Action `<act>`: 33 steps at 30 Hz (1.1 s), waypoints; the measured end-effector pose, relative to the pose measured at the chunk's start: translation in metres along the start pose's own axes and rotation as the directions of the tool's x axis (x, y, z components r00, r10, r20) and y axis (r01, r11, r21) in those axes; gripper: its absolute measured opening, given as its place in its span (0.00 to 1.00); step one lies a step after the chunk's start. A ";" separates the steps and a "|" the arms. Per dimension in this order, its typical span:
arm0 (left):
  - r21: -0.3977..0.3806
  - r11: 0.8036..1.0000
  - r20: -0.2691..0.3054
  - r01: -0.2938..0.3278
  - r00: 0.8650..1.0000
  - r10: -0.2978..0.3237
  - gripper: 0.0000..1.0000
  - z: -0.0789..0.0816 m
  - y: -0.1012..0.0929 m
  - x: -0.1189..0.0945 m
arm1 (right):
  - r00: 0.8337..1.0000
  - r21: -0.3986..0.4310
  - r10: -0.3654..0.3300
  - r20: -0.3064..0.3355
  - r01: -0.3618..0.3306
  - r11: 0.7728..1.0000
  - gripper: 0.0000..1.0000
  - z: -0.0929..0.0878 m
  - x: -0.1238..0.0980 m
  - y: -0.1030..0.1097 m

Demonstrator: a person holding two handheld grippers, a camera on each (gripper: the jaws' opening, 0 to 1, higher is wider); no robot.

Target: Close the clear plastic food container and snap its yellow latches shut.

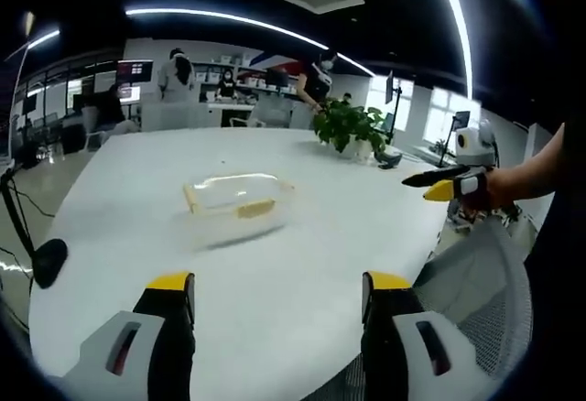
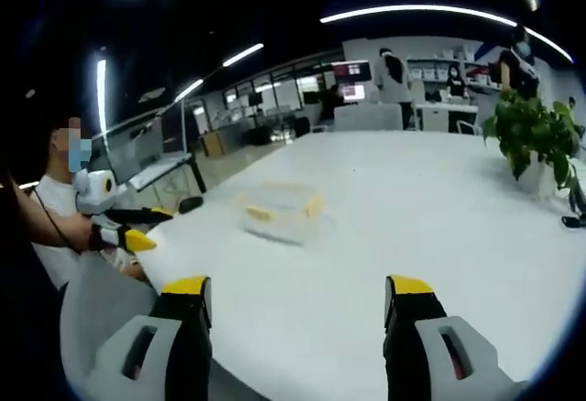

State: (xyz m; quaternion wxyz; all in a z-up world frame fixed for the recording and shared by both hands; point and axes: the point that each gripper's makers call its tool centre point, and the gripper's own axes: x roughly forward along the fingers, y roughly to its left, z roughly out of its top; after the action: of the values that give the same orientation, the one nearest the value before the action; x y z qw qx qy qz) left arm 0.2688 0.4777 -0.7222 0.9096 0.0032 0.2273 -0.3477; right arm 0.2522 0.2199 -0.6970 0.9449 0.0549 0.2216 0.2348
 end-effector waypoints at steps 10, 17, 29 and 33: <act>0.093 0.994 -0.008 -0.065 0.998 0.066 0.69 -0.010 0.001 -0.007 | 0.998 -0.024 0.011 0.058 -0.009 1.000 0.79 -0.002 0.001 0.019; 0.107 0.992 0.007 -0.073 0.997 0.072 0.66 -0.013 -0.005 -0.003 | 0.999 -0.156 0.013 0.038 -0.007 0.988 0.76 -0.013 0.007 0.027; 0.128 0.989 -0.015 -0.077 0.997 0.079 0.62 -0.021 -0.006 0.000 | 0.991 -0.328 0.134 -0.009 -0.129 0.936 0.71 -0.028 0.009 0.060; 0.197 0.980 0.013 -0.035 0.999 0.033 0.58 -0.018 -0.021 0.001 | 0.987 -0.314 0.159 -0.016 -0.156 0.937 0.73 -0.032 0.008 0.064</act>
State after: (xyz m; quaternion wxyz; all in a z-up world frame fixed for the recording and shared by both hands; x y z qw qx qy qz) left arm 0.2488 0.4644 -0.7356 0.9117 0.0956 0.1873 -0.3530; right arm 0.2177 0.2802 -0.7161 0.9208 -0.0776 0.1717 0.3415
